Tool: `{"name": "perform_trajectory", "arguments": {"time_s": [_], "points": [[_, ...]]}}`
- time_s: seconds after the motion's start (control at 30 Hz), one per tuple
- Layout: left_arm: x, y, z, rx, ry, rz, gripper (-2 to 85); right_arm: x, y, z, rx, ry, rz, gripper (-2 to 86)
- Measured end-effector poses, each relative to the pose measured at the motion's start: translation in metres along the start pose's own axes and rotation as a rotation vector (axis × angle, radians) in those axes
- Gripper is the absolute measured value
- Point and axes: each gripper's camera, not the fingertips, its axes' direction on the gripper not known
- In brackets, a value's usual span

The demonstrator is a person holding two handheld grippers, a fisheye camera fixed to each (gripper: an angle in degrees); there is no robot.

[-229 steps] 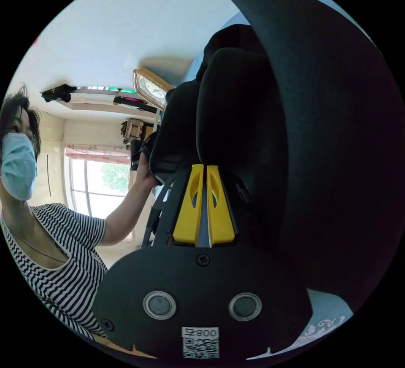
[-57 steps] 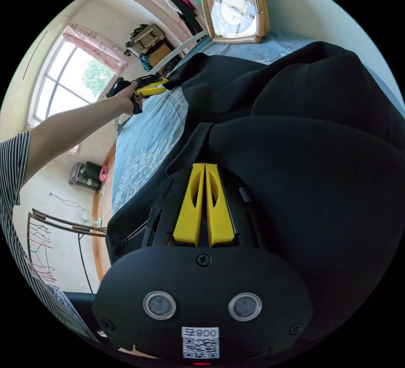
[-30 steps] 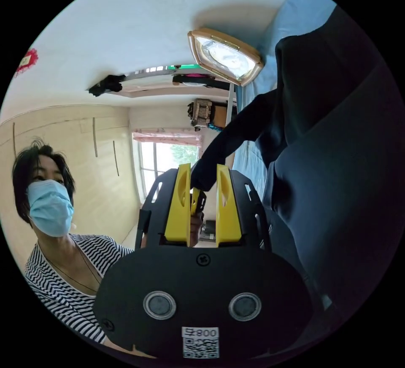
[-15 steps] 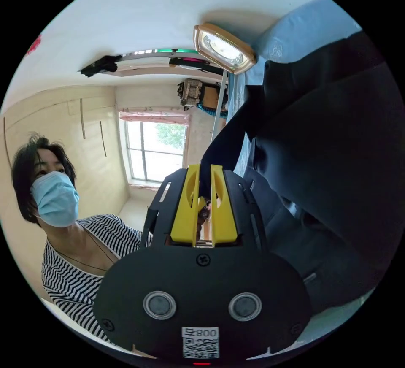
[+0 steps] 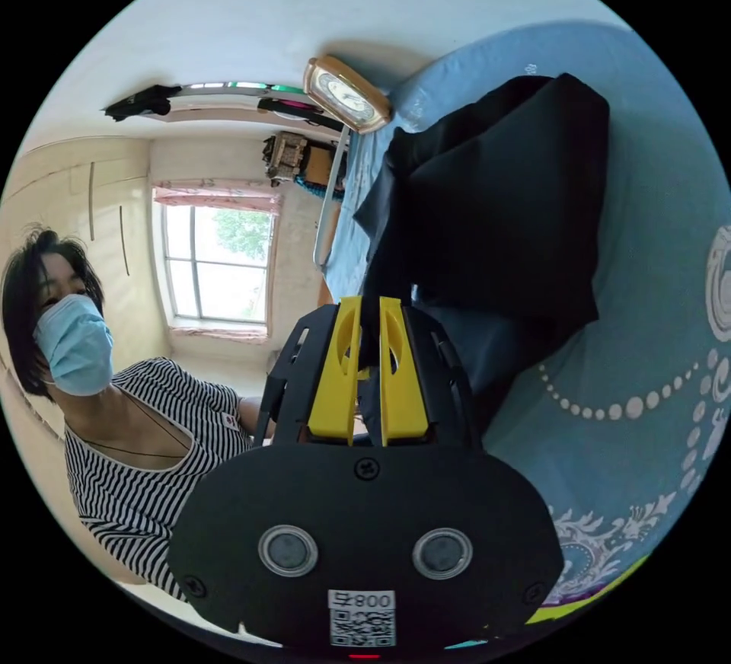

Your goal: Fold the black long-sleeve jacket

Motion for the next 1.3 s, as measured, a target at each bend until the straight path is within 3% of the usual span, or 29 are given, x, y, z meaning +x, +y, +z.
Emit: {"name": "perform_trajectory", "arguments": {"time_s": [0.57,1.0,1.1,1.3], "points": [[0.005,0.016,0.141,-0.070,-0.188,-0.016,4.3,0.065,0.070,0.002,0.006,0.331,0.053,3.4],[0.076,0.058,0.154,-0.121,-0.200,0.100,5.1,0.035,0.137,0.019,0.088,0.412,0.040,3.8],[0.106,0.056,0.137,-0.120,-0.273,0.213,3.7,0.012,0.156,0.020,0.127,0.437,0.022,3.9],[0.167,0.035,0.103,-0.029,-0.610,0.481,2.0,-0.055,0.206,0.023,0.303,0.598,-0.006,1.9]]}}
